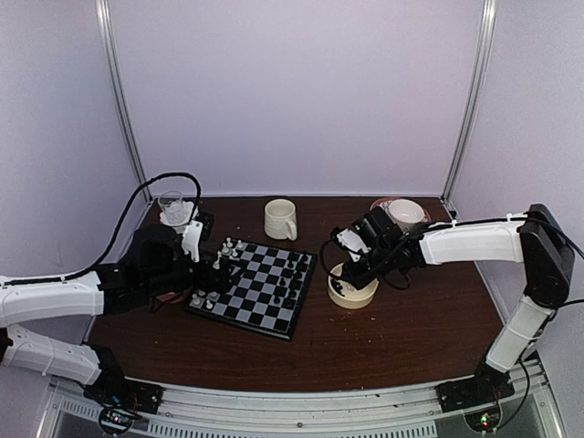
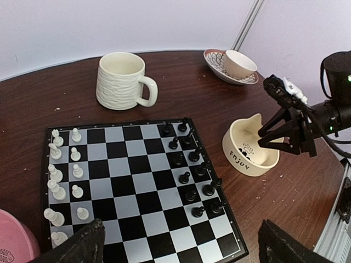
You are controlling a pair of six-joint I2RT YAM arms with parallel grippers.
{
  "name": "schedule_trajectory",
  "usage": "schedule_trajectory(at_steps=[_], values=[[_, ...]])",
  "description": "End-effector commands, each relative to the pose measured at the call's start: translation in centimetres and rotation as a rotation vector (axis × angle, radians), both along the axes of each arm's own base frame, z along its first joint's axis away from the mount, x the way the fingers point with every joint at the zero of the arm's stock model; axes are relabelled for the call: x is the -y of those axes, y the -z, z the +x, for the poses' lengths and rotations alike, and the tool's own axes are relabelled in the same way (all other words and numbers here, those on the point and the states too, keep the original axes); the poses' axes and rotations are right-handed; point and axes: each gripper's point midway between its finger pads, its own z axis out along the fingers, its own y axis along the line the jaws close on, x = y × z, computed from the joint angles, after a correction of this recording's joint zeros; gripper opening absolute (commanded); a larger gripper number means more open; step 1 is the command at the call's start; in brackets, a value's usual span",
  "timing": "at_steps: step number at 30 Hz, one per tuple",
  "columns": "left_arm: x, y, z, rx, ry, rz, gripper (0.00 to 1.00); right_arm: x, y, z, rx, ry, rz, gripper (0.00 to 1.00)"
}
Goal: Set up the chess pieces on the board
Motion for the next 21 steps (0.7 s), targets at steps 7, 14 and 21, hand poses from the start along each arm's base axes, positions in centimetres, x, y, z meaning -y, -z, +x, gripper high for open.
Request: schedule_trajectory(at_steps=[7, 14, 21], values=[[1.1, -1.4, 0.8, 0.011, 0.018, -0.021, 0.97, -2.0, 2.4, 1.2, -0.036, -0.052, -0.009, 0.26], [1.1, -1.3, 0.7, 0.010, 0.023, -0.021, 0.97, -2.8, 3.4, 1.5, -0.050, -0.071, -0.031, 0.26], [1.2, -1.3, 0.8, 0.006, 0.024, -0.018, 0.97, -3.4, 3.9, 1.6, -0.055, -0.079, -0.043, 0.23]])
